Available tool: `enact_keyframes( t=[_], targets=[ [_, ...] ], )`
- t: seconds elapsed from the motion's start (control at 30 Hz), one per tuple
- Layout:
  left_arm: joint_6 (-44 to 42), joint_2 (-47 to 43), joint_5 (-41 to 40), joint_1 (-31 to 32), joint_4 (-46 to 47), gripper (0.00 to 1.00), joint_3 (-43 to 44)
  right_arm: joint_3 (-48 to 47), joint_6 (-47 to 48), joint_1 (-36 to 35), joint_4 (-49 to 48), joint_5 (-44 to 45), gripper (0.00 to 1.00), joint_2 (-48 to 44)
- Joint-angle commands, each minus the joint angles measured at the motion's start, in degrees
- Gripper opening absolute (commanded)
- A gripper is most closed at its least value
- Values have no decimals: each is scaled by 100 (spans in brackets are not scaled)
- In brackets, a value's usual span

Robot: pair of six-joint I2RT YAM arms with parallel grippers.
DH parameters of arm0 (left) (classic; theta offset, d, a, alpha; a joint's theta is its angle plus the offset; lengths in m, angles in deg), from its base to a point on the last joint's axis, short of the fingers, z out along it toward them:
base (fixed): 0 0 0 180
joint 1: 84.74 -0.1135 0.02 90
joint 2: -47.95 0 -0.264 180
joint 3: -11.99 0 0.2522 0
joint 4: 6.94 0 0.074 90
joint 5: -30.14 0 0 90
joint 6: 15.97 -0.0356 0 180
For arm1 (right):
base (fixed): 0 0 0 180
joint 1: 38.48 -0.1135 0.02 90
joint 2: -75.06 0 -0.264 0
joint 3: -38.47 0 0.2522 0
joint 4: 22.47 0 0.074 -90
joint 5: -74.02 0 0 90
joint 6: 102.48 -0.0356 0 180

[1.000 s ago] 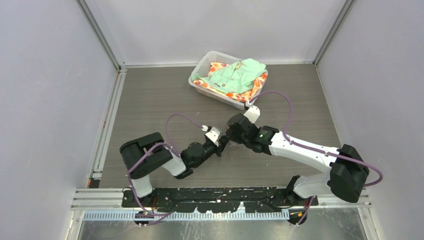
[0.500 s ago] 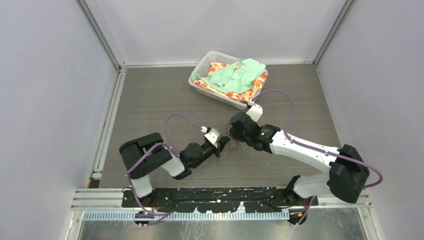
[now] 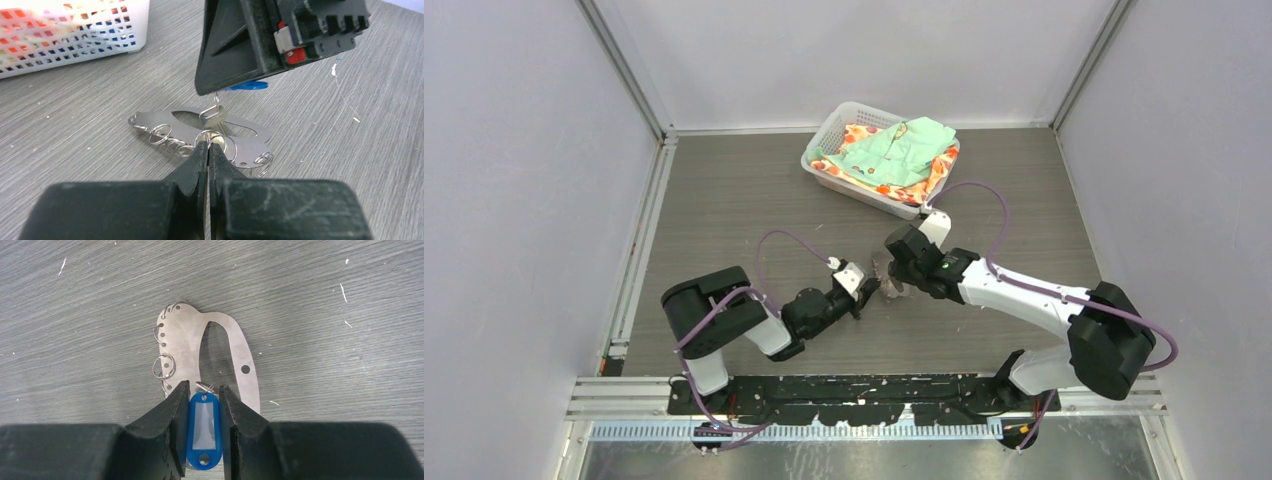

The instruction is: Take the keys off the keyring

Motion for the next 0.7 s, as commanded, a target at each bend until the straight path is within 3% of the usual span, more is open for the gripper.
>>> enact_keyframes(
  t=[0.0,0.27,0.53,0.57,0.67],
  targets=[
    [-22,-211,-554,-9,300,0,-124,-147,232,-9,-59,318,1,-150],
    [1088,-756,-1206,-567,-123,0,-630,17,392,423,112,402,1,-297],
    [1634,-2714,-1220,-984,-4577,0,105,257,606,892,243,464,1,-722],
    [1668,-2805,-1022,-1073,-5012,4,266,216,645,903,264,397,1,-715],
    [1859,-2978,-783,-1186,-6282,47,748,93,683,908,339,200,9,-699]
  ],
)
